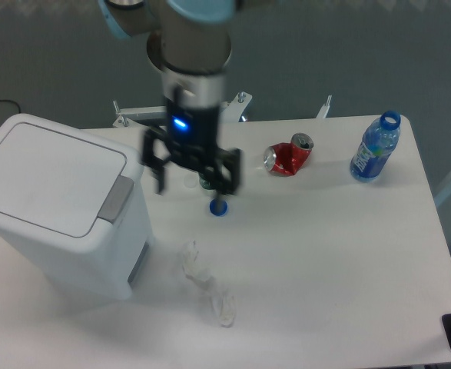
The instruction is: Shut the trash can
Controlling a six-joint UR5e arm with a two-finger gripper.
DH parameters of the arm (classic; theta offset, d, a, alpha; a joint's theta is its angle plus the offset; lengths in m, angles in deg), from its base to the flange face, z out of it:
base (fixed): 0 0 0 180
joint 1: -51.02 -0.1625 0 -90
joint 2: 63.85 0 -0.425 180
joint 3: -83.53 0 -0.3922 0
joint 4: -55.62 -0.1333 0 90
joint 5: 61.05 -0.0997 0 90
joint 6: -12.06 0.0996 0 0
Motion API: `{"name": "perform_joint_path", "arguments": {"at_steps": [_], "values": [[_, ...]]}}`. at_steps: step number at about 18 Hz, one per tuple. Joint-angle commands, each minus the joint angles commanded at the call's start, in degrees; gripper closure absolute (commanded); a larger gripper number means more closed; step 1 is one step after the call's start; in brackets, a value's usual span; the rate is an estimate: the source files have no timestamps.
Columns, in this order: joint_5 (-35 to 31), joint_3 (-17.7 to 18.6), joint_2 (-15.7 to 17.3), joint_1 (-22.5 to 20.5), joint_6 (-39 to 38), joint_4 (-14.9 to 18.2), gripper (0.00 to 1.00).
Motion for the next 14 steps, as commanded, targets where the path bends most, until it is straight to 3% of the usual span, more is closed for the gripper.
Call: {"name": "perform_joint_path", "arguments": {"at_steps": [5, 9, 14], "values": [[-4.6, -2.5, -8.4, -2.0, 11.6, 0.1, 0.00], [-6.9, -7.6, -15.5, -3.8, 20.7, 0.4, 0.00], [-10.2, -8.7, -17.5, -6.1, 25.3, 0.2, 0.00]]}}
